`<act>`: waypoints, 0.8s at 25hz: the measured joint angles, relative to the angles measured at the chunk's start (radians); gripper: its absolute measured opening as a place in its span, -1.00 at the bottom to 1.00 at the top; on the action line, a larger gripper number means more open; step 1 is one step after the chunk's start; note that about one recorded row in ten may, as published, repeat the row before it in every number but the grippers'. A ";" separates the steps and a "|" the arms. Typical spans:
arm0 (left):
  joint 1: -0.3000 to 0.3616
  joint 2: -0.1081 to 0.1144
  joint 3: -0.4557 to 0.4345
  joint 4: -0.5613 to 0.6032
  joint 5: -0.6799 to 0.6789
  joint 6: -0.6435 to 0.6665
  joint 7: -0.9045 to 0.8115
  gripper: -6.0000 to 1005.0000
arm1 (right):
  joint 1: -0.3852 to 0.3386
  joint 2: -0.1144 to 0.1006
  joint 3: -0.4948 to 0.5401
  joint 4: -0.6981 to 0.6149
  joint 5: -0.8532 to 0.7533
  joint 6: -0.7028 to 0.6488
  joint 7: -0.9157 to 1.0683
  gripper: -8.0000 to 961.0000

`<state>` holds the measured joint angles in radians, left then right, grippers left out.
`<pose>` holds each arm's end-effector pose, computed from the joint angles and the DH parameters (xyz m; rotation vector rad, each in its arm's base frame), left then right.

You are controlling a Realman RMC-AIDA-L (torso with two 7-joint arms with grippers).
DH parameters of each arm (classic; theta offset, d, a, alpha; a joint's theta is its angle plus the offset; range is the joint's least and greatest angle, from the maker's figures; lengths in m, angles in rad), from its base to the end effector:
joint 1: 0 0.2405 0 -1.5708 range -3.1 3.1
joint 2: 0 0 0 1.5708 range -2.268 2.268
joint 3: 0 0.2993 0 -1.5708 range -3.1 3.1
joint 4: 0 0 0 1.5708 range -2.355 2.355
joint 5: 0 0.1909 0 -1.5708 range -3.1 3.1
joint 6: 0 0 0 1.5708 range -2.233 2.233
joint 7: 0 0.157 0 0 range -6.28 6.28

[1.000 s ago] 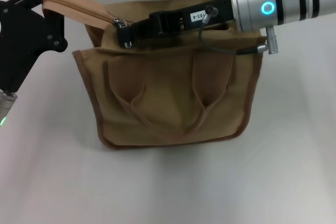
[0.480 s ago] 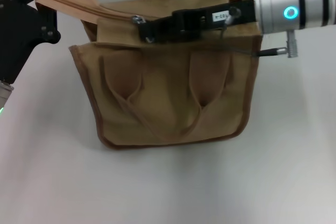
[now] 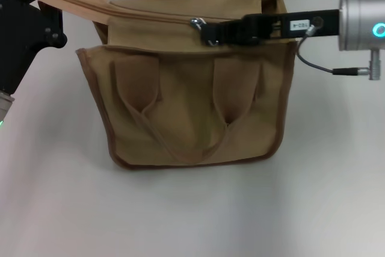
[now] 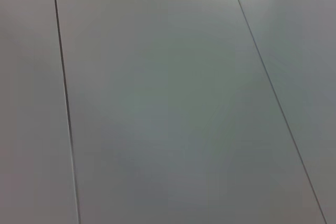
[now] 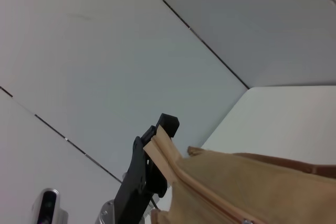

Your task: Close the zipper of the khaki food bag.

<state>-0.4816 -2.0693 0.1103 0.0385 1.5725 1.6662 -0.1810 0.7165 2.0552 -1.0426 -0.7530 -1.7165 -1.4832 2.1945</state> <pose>-0.2930 0.3292 0.0039 -1.7171 -0.0253 -0.9643 0.1634 0.3871 -0.0389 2.6826 -1.2638 -0.8409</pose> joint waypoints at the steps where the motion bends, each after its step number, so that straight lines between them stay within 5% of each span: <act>1: 0.000 0.000 0.000 0.000 0.000 0.000 0.000 -0.89 | -0.006 -0.001 0.006 -0.001 0.000 -0.005 -0.004 -0.98; 20: -0.006 0.000 0.000 0.023 0.000 -0.044 -0.040 -0.88 | -0.112 -0.009 0.121 -0.023 -0.002 -0.056 -0.079 -0.96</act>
<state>-0.4879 -2.0693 0.1105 0.0612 1.5722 1.6224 -0.2210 0.6042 2.0461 -0.9212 -0.7759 -1.7186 -1.5392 2.1151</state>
